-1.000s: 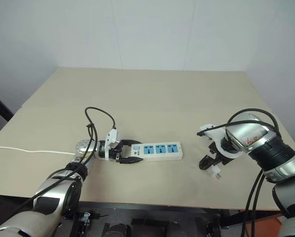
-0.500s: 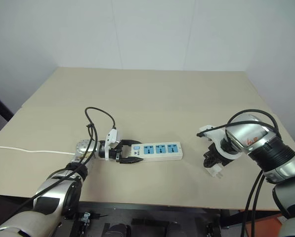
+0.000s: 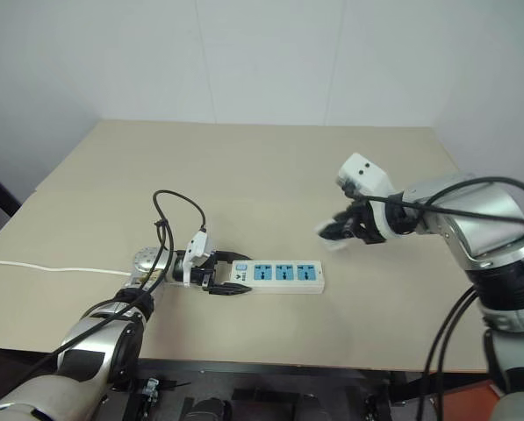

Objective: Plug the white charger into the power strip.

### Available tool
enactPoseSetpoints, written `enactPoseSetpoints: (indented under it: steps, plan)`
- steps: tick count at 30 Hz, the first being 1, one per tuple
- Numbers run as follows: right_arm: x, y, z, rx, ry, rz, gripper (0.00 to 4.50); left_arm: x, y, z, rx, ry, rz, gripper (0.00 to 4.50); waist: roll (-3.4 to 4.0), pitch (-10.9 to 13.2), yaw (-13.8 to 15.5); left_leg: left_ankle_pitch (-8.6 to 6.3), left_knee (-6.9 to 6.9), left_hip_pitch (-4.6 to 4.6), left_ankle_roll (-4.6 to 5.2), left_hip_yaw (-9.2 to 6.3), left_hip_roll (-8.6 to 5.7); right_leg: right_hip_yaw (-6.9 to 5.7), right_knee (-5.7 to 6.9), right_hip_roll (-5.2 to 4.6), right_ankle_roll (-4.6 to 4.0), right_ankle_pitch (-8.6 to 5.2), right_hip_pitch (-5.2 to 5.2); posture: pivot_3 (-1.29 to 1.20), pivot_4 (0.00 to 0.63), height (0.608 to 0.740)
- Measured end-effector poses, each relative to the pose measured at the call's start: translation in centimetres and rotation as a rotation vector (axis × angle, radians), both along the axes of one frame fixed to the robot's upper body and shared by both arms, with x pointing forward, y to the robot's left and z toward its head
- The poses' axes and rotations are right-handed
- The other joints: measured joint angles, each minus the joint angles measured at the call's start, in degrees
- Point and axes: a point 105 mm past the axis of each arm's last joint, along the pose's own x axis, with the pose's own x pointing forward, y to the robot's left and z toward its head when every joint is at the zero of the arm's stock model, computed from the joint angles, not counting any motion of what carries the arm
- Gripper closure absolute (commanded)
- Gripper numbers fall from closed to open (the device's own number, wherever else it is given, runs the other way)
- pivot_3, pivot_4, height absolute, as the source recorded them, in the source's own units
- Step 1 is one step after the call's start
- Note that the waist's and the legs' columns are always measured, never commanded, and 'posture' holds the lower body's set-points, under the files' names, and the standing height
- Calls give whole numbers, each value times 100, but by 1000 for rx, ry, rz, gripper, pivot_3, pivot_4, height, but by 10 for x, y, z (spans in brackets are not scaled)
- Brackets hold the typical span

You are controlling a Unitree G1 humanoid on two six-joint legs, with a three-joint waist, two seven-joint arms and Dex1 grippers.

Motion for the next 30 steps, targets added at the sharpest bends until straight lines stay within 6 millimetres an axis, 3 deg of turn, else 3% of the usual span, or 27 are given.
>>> enactPoseSetpoints:
  steps: [8,16,24,30]
  plan:
    - [-2,50,-14,450,-54,250,3406,-2,3,1,5,-2,-15,1233,0,0,-33,0,0,1,0,-9,0,-4,7,2,-4,3,0,0,150,740]
    - [4,85,-31,722,-74,353,3406,-3,6,0,8,-5,-13,1233,2,0,-99,0,0,4,0,-14,0,-7,12,3,-4,3,0,0,150,740]
    - [12,89,-73,689,-84,364,3406,-3,9,-1,16,3,-13,1233,3,-1,-146,1,0,6,0,-16,-1,-10,14,3,-4,3,1,0,150,740]
    - [13,86,-91,666,-67,370,3406,-3,11,0,32,3,-15,1233,3,-1,-165,1,0,11,0,-17,0,-9,20,4,-5,3,2,0,150,740]
